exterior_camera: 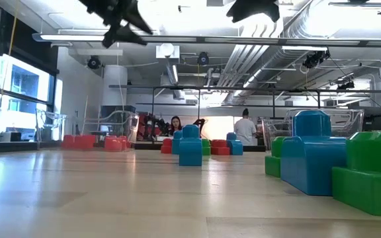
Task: Sort blocks
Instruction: Put the red game piece into the top left transparent bin
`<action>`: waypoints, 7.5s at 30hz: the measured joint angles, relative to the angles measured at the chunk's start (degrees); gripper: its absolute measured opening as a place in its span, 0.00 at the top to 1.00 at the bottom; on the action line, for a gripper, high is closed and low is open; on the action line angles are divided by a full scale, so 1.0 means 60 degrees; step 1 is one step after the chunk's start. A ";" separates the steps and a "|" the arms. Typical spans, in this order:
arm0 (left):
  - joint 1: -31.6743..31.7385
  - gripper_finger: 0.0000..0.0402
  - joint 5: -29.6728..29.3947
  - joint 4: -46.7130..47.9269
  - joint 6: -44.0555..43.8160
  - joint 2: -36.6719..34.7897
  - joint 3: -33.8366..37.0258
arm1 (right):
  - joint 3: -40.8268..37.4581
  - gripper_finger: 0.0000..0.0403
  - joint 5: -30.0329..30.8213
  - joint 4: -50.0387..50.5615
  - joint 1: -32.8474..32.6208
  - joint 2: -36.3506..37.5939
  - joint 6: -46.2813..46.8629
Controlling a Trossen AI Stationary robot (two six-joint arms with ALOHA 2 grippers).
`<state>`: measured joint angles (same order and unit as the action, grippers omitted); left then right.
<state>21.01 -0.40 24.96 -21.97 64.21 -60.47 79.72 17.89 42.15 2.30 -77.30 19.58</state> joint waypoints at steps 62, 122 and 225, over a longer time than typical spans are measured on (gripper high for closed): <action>-0.6443 1.00 -0.5723 0.0166 -0.1805 -0.0784 0.0007 | 0.0011 1.00 0.1094 -0.0484 0.2869 -0.5741 -0.1782; -0.6458 1.00 -0.5457 0.0597 -0.1518 -0.0784 0.0011 | 0.0022 1.00 -0.1838 -0.0970 0.0426 -0.5700 -0.7391; -0.6454 1.00 -0.5308 0.0942 -0.2304 -0.0784 0.0011 | 0.0004 0.36 -0.2840 -0.0694 0.1075 -0.5760 -0.6414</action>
<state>-17.72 -32.25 30.61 -35.79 59.51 -60.40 79.75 0.86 37.98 8.75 -111.86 -18.91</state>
